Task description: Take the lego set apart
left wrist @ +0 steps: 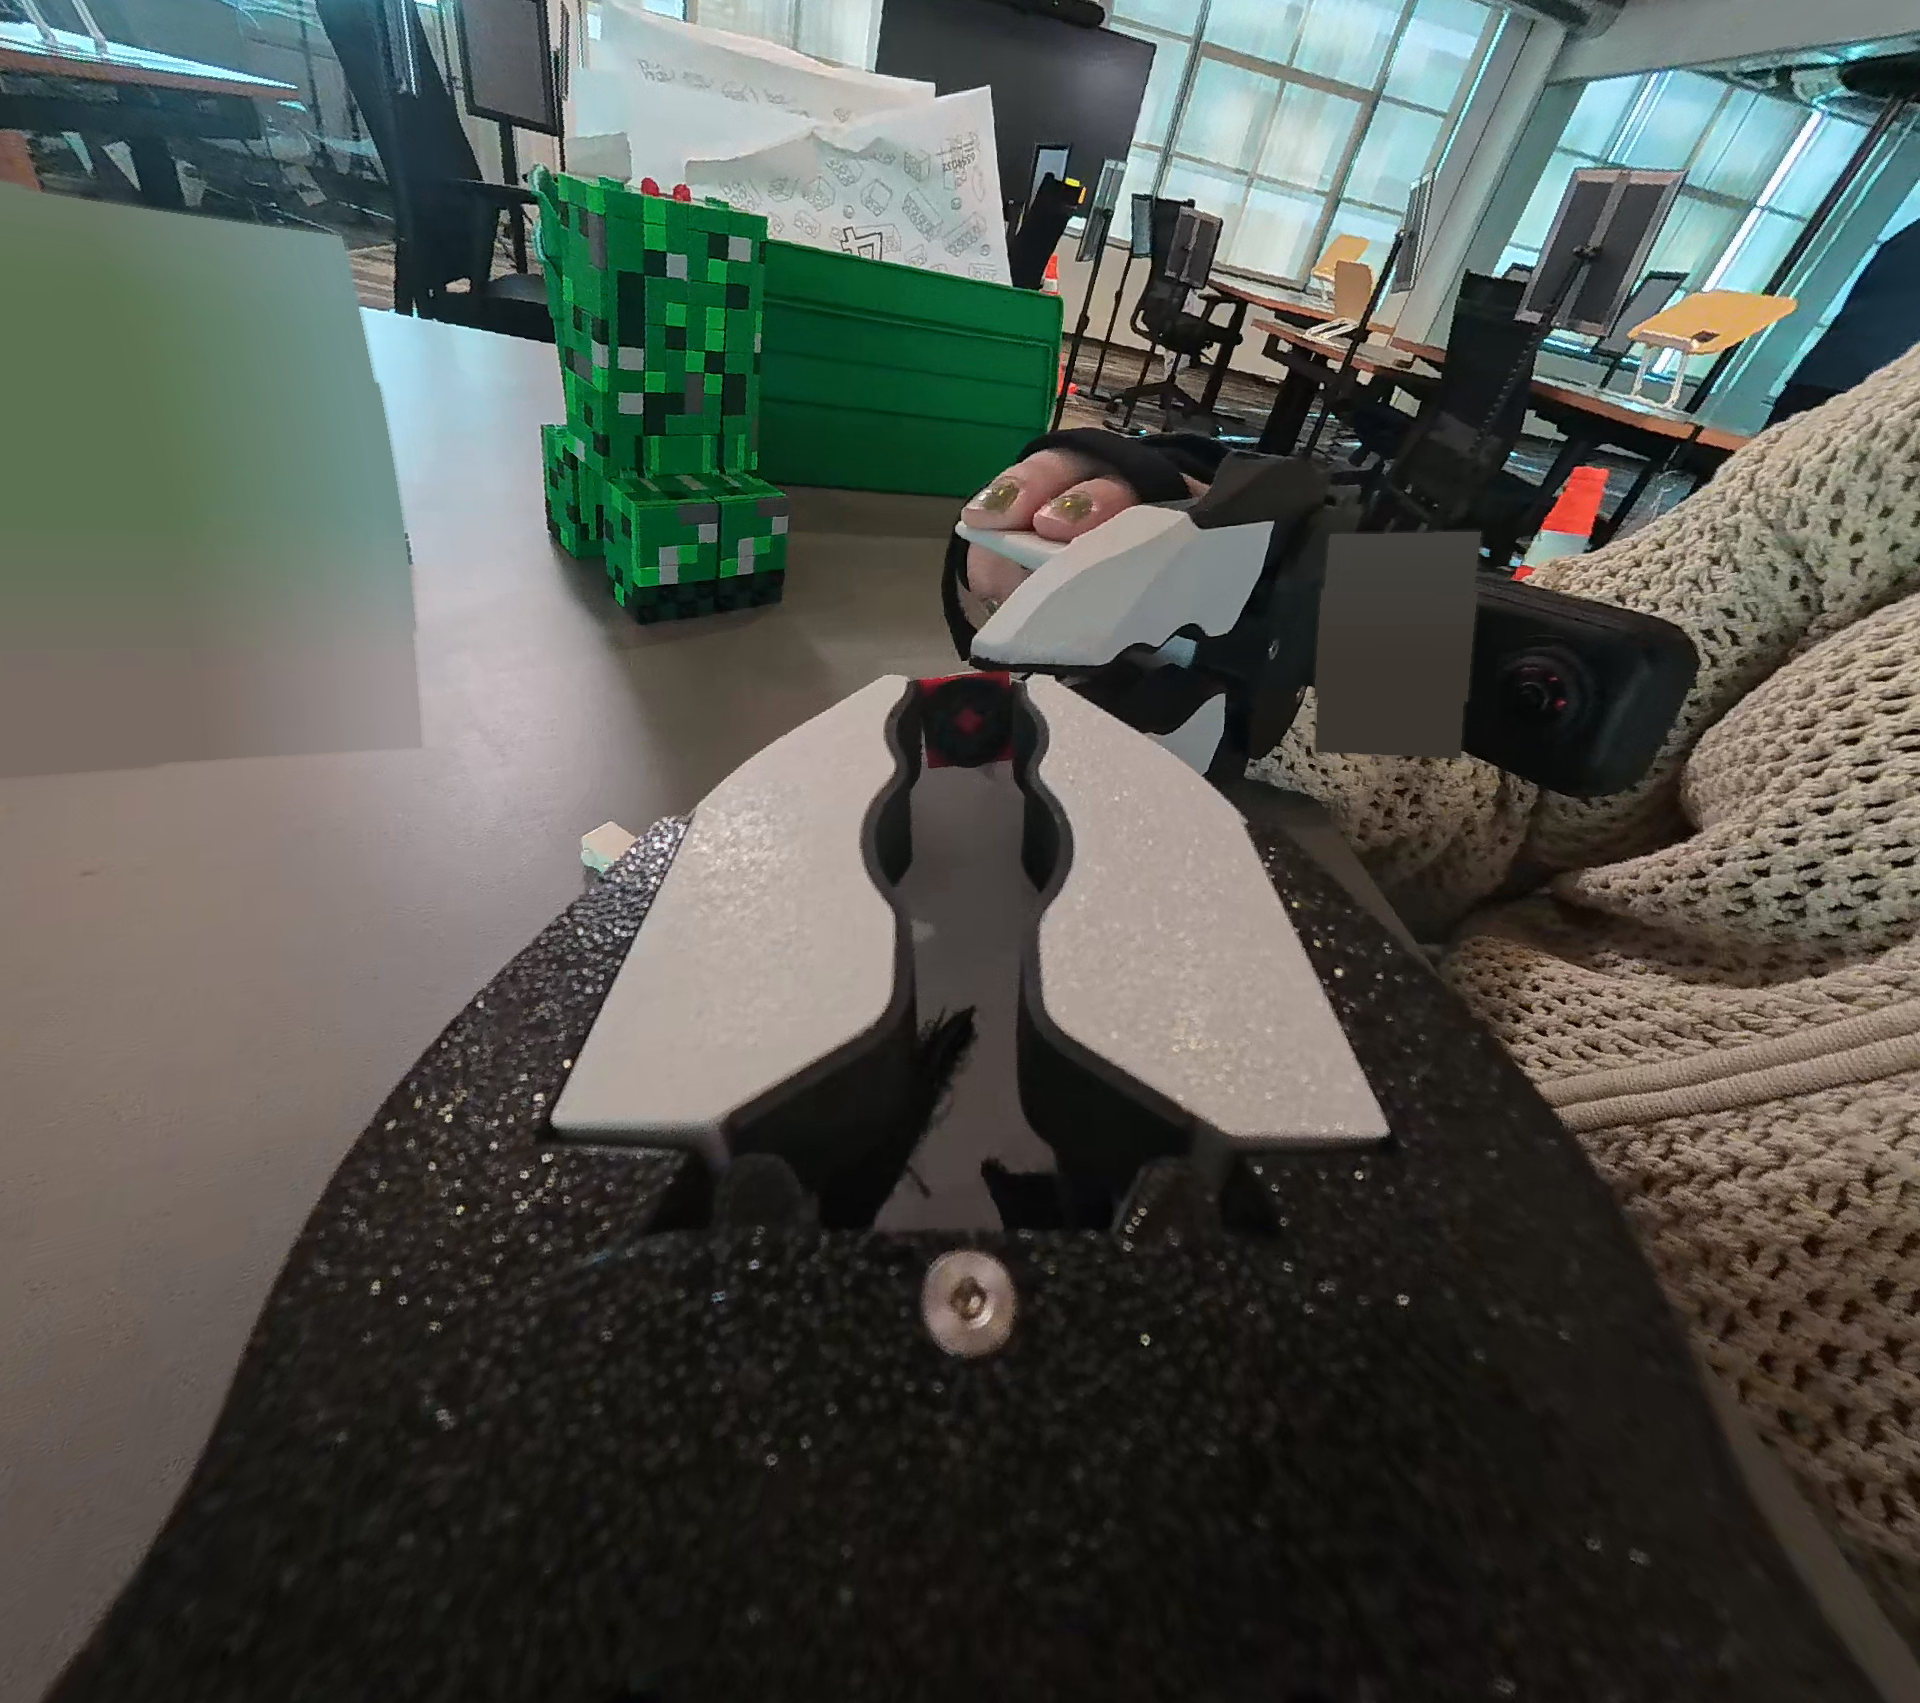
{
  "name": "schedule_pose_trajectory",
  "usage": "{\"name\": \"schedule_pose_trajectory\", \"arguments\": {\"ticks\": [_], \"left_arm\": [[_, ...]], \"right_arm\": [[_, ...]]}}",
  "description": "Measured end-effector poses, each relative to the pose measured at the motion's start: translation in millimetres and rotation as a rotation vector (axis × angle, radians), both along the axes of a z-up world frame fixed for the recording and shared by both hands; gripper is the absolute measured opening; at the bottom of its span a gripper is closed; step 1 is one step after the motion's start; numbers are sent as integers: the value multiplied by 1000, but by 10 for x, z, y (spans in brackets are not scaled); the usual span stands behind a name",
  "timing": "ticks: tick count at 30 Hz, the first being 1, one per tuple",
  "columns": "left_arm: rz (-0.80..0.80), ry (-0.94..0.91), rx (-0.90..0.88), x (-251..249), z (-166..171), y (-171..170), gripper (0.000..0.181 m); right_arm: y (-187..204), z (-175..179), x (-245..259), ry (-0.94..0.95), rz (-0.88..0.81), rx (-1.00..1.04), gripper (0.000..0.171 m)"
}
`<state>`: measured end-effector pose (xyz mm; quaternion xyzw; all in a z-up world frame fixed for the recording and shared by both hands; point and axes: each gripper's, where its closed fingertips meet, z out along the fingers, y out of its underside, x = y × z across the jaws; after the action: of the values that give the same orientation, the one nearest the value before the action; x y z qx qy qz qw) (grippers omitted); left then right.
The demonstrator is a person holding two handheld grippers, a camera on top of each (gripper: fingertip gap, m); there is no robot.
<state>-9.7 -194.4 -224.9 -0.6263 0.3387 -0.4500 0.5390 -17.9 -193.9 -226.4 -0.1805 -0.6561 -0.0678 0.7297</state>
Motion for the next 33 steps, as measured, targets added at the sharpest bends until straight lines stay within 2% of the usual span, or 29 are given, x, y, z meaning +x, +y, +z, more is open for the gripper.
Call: {"name": "schedule_pose_trajectory", "arguments": {"ticks": [33], "left_arm": [[-16,-9,-29,0,-5,3,15]], "right_arm": [[17,2,-18,-6,-8,17,13]]}}
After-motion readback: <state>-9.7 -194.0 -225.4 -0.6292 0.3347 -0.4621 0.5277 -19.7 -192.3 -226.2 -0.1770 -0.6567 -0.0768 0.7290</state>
